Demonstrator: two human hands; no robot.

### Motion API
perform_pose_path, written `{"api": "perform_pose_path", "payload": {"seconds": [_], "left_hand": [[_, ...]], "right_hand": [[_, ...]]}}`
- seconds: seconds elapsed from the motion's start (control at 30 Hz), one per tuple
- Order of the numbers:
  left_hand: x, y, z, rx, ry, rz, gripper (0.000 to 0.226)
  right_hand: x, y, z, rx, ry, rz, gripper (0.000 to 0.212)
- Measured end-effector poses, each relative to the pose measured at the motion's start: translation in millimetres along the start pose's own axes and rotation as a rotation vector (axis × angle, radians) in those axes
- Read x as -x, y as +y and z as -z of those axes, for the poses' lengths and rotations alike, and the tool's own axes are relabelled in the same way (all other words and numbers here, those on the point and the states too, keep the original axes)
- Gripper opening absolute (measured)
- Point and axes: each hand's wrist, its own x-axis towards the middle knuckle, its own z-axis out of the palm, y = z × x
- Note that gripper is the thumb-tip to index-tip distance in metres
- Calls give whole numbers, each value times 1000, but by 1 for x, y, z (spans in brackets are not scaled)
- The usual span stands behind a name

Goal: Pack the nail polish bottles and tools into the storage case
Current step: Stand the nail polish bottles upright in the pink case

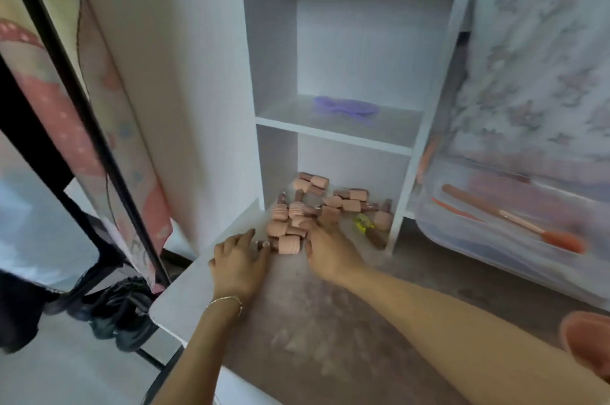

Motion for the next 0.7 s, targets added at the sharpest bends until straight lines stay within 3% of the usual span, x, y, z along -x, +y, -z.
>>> {"api": "perform_pose_path", "payload": {"seconds": [0.2,0.47,0.57,0.7], "left_hand": [[-8,-17,-9,63,57,-38,13],[-5,-20,-13,-4,-74,-134,19],[1,-15,0,269,-76,-105,18],[30,-4,28,665,73,2,11]], "right_hand": [[-25,7,-24,133,29,25,38],[-19,10,-24,89,20,-8,33],[-12,0,-15,-114,48,-82,37],[10,-19,7,-300,108,-72,23]]}}
